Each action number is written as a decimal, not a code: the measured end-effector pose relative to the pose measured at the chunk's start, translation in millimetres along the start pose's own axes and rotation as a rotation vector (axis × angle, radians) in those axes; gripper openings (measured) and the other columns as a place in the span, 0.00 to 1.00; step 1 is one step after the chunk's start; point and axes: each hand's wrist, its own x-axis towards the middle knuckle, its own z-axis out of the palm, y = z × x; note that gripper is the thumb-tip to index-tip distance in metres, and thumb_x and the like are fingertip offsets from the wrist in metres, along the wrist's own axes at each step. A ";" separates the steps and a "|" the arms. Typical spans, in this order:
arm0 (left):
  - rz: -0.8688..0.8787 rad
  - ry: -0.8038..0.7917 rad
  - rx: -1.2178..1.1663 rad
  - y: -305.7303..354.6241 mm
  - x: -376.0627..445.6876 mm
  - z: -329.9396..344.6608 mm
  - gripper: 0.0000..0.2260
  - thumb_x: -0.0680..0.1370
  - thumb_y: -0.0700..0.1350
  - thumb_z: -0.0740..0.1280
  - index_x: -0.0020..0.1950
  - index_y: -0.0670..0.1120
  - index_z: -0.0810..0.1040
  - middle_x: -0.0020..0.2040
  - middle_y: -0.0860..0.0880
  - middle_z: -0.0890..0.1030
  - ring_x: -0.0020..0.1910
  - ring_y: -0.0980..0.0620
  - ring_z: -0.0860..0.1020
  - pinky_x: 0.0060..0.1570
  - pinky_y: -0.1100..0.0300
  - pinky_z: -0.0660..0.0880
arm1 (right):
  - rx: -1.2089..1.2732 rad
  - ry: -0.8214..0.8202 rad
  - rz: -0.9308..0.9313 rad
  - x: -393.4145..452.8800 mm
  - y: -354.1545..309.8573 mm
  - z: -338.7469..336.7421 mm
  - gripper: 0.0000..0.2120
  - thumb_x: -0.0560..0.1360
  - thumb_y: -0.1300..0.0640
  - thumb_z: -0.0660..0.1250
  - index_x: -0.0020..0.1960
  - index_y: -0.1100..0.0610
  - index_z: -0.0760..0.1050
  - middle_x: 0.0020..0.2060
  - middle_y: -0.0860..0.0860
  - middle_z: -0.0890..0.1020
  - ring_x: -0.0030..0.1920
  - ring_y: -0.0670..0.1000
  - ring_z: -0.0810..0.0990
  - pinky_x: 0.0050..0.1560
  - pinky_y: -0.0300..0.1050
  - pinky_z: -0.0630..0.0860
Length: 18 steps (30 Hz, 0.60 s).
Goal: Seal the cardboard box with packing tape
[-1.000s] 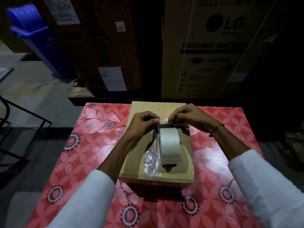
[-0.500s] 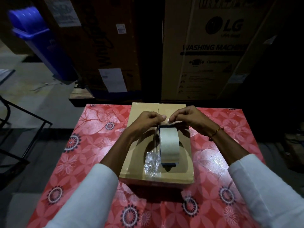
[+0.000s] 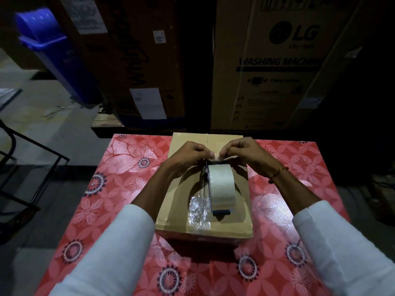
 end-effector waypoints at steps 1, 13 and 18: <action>0.001 0.005 -0.010 -0.9 -0.1 0.4 0.06 0.79 0.41 0.68 0.43 0.44 0.83 0.45 0.42 0.82 0.50 0.44 0.78 0.56 0.47 0.73 | 0.012 0.003 0.009 -0.1 0.4 0.4 0.06 0.78 0.68 0.64 0.50 0.64 0.79 0.45 0.60 0.84 0.46 0.51 0.85 0.45 0.43 0.82; 0.047 0.047 -0.066 -4.7 -8.7 6.8 0.07 0.81 0.42 0.65 0.52 0.40 0.82 0.52 0.38 0.82 0.49 0.46 0.80 0.48 0.59 0.75 | -0.201 -0.007 -0.018 6.7 1.2 13.5 0.08 0.78 0.56 0.69 0.48 0.61 0.81 0.45 0.61 0.82 0.45 0.54 0.79 0.45 0.47 0.75; 0.060 0.115 -0.017 -7.1 -7.5 12.8 0.09 0.82 0.43 0.65 0.52 0.38 0.81 0.51 0.36 0.82 0.47 0.45 0.80 0.47 0.56 0.76 | -0.224 0.027 -0.024 8.6 2.8 15.7 0.08 0.80 0.57 0.67 0.48 0.62 0.80 0.41 0.56 0.81 0.41 0.52 0.80 0.42 0.46 0.76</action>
